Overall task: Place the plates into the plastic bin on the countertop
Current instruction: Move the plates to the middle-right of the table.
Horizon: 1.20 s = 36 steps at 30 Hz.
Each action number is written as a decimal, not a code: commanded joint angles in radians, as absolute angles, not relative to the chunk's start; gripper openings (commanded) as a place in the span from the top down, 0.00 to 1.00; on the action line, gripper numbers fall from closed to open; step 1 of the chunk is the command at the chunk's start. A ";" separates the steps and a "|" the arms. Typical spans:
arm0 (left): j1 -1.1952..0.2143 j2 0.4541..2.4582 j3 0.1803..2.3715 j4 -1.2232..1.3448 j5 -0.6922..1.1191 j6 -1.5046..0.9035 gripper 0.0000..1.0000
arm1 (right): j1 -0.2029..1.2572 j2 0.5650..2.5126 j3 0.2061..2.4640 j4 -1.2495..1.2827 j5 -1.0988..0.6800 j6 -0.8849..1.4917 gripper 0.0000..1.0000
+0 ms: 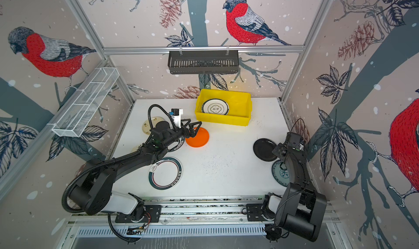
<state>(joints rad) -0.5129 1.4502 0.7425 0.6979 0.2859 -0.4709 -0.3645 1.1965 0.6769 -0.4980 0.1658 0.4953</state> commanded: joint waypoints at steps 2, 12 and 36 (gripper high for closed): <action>-0.514 1.439 0.736 0.759 0.294 -0.472 0.02 | -0.364 1.221 0.674 -0.471 0.088 0.501 0.01; -0.518 1.456 0.723 0.799 0.304 -0.500 0.02 | -0.336 1.249 0.612 -0.386 -0.097 0.496 0.01; -0.527 1.515 0.666 0.752 0.284 -0.508 0.02 | -0.310 1.445 0.716 -0.298 -0.102 0.422 0.05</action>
